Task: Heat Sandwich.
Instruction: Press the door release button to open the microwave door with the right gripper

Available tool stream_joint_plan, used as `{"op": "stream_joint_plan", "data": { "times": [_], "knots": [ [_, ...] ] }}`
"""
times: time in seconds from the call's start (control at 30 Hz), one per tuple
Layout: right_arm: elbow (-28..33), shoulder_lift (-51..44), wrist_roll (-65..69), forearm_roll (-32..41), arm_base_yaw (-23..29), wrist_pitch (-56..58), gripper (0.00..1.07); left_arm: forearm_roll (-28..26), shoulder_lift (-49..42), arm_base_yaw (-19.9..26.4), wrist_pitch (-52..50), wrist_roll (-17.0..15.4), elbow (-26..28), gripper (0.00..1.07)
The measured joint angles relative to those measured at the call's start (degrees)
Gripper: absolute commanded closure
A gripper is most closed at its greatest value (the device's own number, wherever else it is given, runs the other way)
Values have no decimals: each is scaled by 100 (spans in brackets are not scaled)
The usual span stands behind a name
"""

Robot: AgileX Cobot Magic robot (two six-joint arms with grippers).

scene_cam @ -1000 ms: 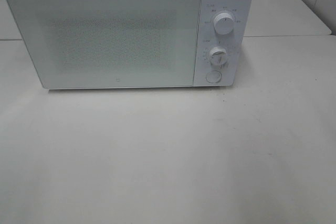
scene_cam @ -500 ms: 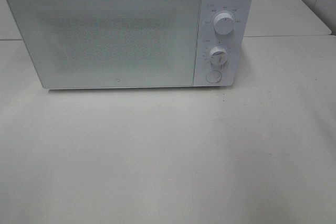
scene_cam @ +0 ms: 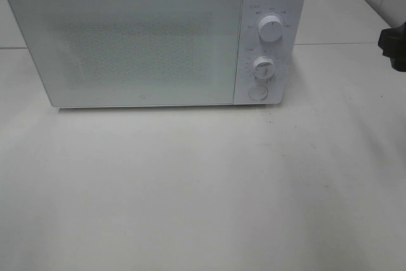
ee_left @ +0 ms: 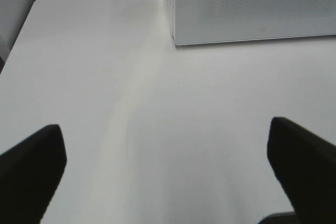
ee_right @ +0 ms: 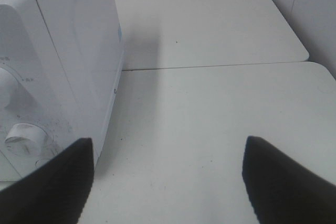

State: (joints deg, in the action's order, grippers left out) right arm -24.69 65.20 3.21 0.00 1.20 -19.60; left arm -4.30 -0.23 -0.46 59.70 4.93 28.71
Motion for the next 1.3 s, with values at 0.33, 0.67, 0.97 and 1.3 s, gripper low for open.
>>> {"op": "stream_joint_plan", "data": {
  "times": [0.33,0.67,0.97,1.3],
  "knots": [
    [716,493,-1020,1306,584,-1639,31,0,0,0,0,0,0,3],
    [785,1381,-2068,2871,1931,-2997,31,0,0,0,0,0,0,3],
    [773,2223,-2108,3438,2882,-3890,31,0,0,0,0,0,0,3],
    [418,2997,-2103,3930,3564,-4057,31,0,0,0,0,0,0,3]
  ]
}}
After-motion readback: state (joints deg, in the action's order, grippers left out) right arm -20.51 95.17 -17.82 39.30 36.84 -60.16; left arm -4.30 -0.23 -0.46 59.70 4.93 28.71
